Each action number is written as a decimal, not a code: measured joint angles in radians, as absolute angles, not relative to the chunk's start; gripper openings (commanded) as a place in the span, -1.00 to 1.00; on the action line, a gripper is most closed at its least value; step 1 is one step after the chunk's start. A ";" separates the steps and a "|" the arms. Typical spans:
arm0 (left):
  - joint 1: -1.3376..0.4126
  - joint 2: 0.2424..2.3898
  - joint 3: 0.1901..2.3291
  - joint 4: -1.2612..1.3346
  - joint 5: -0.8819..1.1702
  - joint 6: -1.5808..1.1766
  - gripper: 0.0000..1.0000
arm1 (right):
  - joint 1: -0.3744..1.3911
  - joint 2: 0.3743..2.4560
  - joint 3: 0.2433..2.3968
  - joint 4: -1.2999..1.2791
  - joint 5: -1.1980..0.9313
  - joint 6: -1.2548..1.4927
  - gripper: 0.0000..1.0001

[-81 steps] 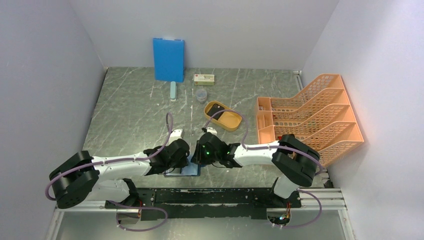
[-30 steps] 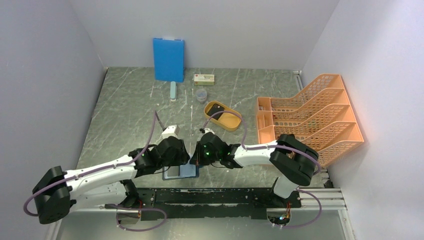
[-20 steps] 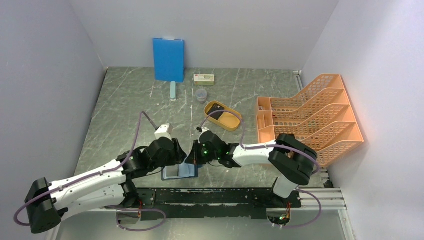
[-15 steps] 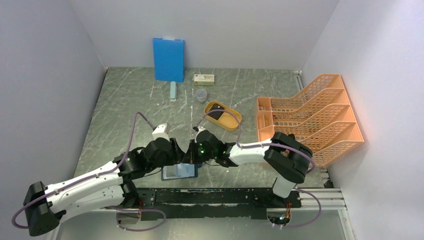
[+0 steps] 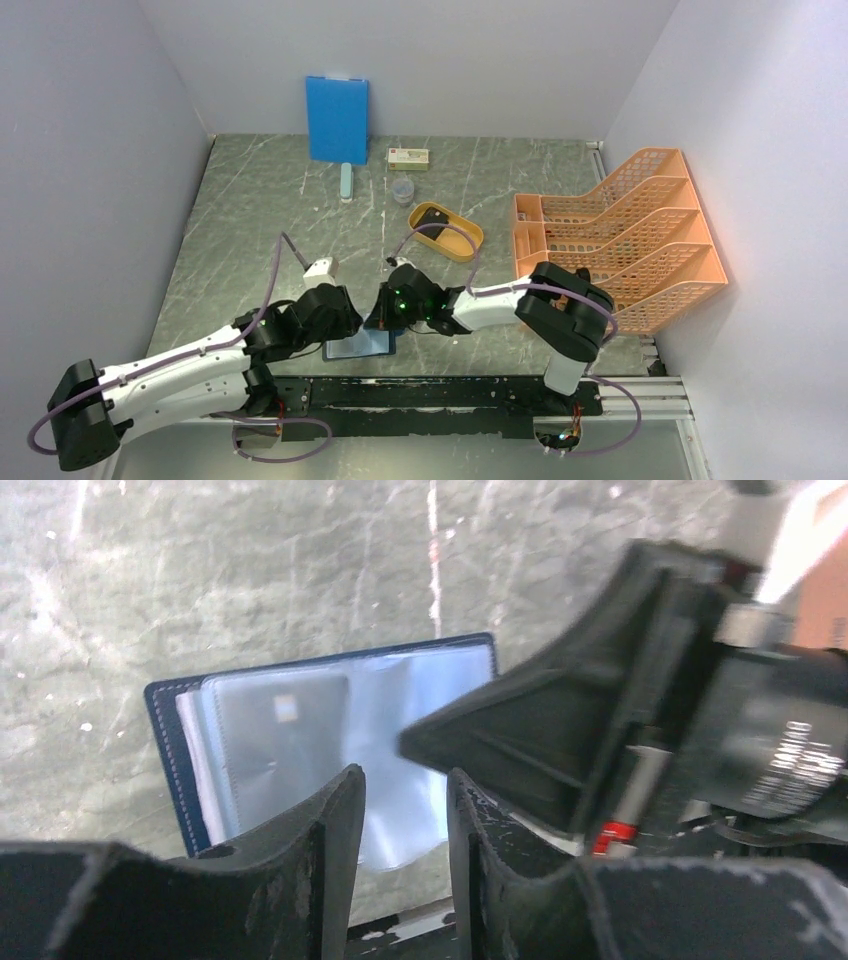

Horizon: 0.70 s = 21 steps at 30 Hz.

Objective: Put the credit cards into the card holder
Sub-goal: Open the card holder at the center of the board.

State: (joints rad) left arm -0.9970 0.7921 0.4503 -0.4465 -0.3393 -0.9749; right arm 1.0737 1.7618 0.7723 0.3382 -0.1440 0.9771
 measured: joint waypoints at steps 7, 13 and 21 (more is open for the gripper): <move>-0.997 0.843 0.395 -0.438 -0.349 -0.995 -0.25 | 1.074 1.648 0.655 0.292 -0.076 0.995 -1.00; -0.997 0.896 0.380 -0.409 -0.375 -1.001 -0.35 | 1.074 1.575 0.594 0.247 -0.033 1.007 -1.00; -0.988 0.982 0.366 -0.333 -0.405 -1.003 -0.57 | 1.063 1.552 0.591 0.193 0.016 1.005 -1.00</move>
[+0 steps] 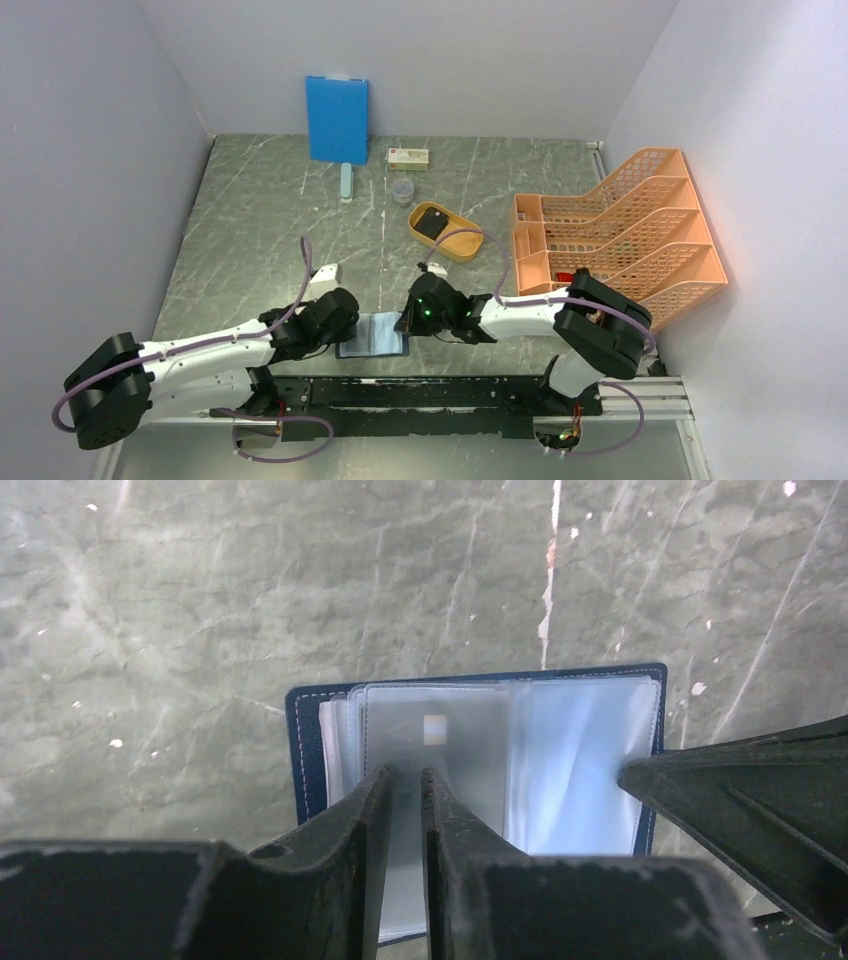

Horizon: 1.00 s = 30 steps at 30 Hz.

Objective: Put the credit cards into the card holder
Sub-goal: Open the card holder at the center of the board.

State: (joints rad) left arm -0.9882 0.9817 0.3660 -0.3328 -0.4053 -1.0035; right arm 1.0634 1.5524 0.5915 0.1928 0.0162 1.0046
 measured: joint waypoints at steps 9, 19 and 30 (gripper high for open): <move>-0.942 1.124 0.407 -0.204 -0.408 -0.977 -0.70 | 0.953 1.536 0.590 0.165 0.014 0.951 -1.00; -0.831 1.322 0.518 -0.098 -0.358 -0.895 -0.76 | 0.867 1.558 0.635 0.128 0.009 0.876 -1.00; -0.825 1.305 0.515 -0.093 -0.317 -0.859 -0.41 | 0.879 1.520 0.586 0.147 -0.011 0.899 -1.00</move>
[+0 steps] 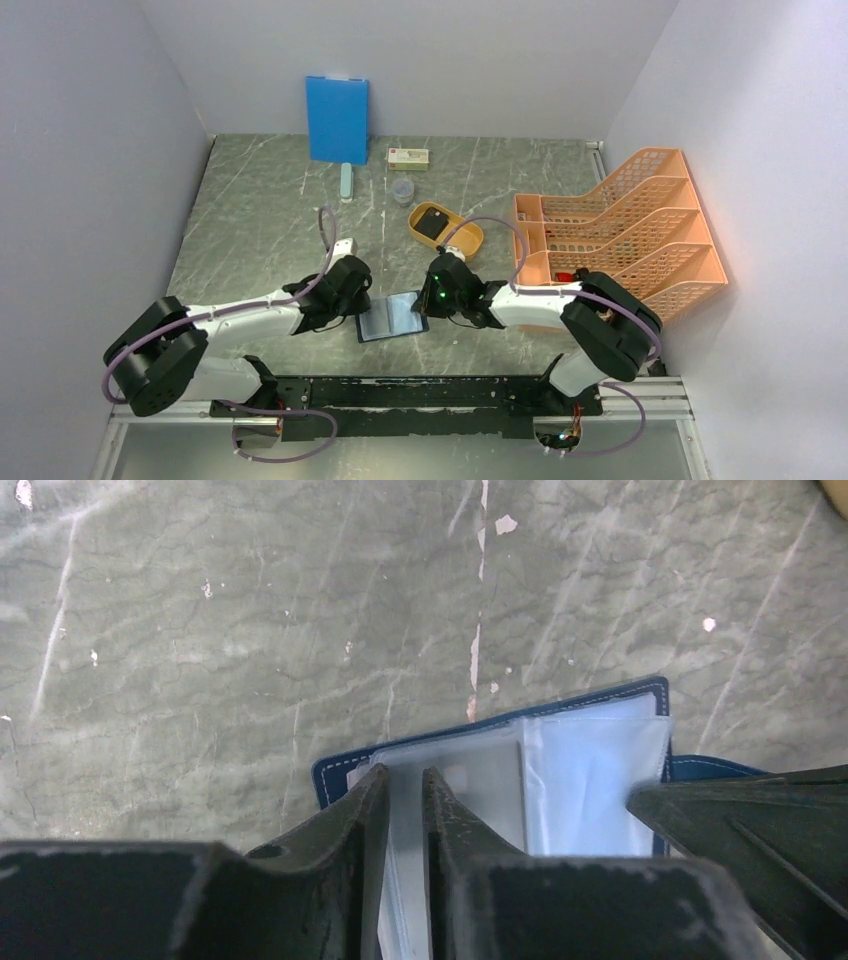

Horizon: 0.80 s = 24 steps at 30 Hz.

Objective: Put the credit cards into the card holder
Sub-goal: Open the card holder at the center of the board.

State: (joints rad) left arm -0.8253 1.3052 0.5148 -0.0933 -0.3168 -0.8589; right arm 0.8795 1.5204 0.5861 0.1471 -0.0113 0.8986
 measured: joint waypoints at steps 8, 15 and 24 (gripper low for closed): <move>-0.825 1.111 0.511 -0.171 -0.307 -0.852 -0.01 | 0.888 1.415 0.596 0.033 0.006 0.886 -0.09; -0.825 0.881 0.508 -0.296 -0.301 -0.853 0.01 | 0.888 1.283 0.671 -0.080 0.056 0.831 -0.03; -0.825 0.691 0.495 -0.434 -0.285 -0.845 0.04 | 0.810 1.276 0.825 -0.171 0.079 0.775 0.03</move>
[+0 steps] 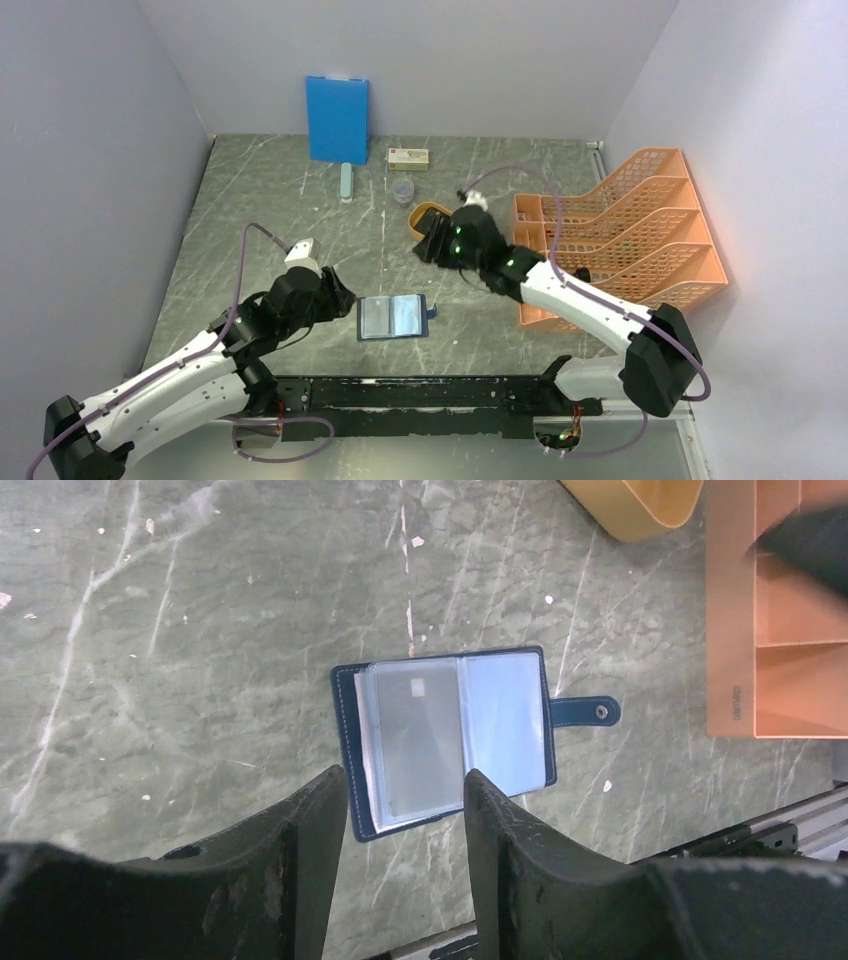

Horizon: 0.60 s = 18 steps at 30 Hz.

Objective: Put the credit cards into the card holder
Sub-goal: Pick up the credit card from the storage box.

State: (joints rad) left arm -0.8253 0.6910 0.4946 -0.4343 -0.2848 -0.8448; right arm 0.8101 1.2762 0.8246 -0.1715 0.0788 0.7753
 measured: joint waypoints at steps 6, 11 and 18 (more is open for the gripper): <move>-0.825 0.660 0.506 -0.470 -0.284 -0.802 0.29 | 0.639 1.306 1.010 -0.141 0.146 0.781 0.12; -0.825 0.660 0.513 -0.472 -0.283 -0.778 0.38 | 0.512 1.464 1.049 -0.079 0.092 0.822 0.47; -0.825 0.664 0.513 -0.478 -0.284 -0.770 0.37 | 0.503 1.622 0.983 0.033 0.063 0.906 0.60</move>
